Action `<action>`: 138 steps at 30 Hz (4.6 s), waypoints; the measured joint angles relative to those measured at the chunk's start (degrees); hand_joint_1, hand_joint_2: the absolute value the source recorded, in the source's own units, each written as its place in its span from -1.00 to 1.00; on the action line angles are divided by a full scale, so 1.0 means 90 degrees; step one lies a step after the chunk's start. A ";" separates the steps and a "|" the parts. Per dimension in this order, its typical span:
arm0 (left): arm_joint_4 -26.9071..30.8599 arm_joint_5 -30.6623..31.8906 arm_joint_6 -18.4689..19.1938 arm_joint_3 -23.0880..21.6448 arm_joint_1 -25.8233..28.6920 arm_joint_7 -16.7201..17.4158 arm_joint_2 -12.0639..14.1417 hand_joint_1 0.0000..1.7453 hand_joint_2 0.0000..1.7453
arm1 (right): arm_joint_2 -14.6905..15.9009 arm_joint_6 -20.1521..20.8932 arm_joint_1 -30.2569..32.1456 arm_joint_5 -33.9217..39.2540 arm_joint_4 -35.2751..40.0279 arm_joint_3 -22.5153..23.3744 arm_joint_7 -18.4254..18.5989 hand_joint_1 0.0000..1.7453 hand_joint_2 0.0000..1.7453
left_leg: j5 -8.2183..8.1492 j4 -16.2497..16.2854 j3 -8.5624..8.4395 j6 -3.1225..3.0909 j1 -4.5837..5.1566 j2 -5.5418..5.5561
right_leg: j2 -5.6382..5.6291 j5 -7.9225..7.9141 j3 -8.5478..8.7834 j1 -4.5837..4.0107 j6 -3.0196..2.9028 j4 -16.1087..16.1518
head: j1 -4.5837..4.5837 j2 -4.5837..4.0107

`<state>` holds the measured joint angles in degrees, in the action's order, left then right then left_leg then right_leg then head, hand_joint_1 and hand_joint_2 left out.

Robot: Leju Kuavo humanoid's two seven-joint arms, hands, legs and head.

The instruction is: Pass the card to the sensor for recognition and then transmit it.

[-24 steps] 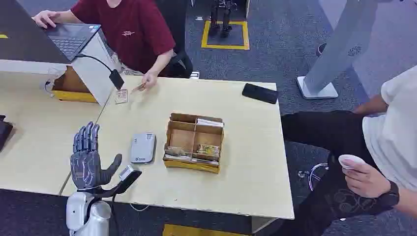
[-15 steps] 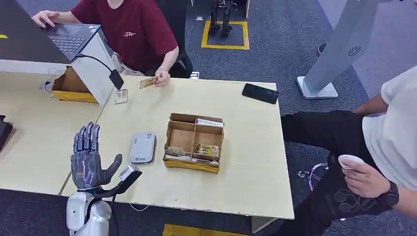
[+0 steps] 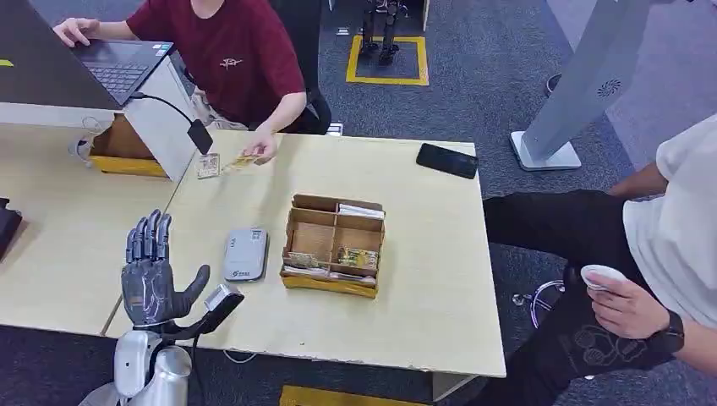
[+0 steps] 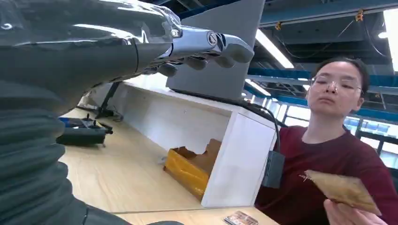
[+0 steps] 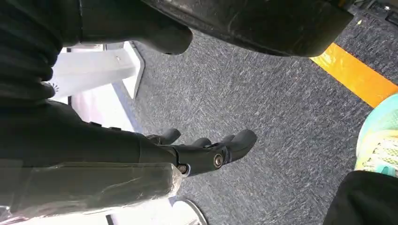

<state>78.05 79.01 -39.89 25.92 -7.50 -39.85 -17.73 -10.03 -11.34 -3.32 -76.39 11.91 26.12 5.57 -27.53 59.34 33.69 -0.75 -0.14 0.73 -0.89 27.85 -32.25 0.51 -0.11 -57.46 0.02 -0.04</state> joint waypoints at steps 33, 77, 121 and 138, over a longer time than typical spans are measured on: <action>-0.0027 -0.0117 0.0000 0.0000 0.0001 0.0000 0.0007 1.00 1.00 | -0.0002 -0.0010 0.0000 -0.0206 0.0000 0.0073 -0.0075 -1.00 1.00 | 0.0000 0.0000 0.0002 0.0000 0.0000 0.0000 | 0.0001 0.0000 0.0000 0.0000 0.0000 0.0000 | 0.0000 0.0000; -0.1018 -0.3740 0.0211 -0.1011 -0.0070 0.0105 0.0160 1.00 1.00 | -0.0058 -0.0102 -0.0031 -0.0461 0.0007 0.0428 -0.0104 -1.00 1.00 | 0.0000 0.0001 0.0002 0.0000 0.0001 0.0002 | 0.0002 0.0000 0.0000 0.0000 0.0000 0.0000 | -0.0002 0.0000; -0.2038 -0.3733 0.0486 -0.2176 -0.0416 0.0835 0.0430 1.00 1.00 | -0.0092 -0.0044 -0.0043 -0.0714 0.0007 0.0806 -0.0085 -1.00 1.00 | 0.0000 0.0001 0.0003 0.0000 0.0000 0.0002 | 0.0002 0.0000 -0.0001 0.0000 0.0000 0.0000 | 0.0000 0.0000; -0.2793 -0.3655 0.0330 -0.2174 -0.0894 0.1015 0.0459 1.00 1.00 | -0.0092 -0.0024 -0.0048 -0.0843 0.0007 0.0806 -0.0085 -1.00 1.00 | 0.0000 0.0001 0.0004 0.0000 0.0000 0.0003 | 0.0002 -0.0001 -0.0001 0.0000 0.0001 0.0000 | 0.0000 0.0000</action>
<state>52.91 46.12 -36.92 6.36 -15.55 -30.71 -13.59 -10.86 -11.56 -3.76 -83.98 11.98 33.38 4.81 -27.53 59.35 33.73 -0.75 -0.14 0.75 -0.87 27.84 -32.26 0.51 -0.11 -57.46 0.02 -0.04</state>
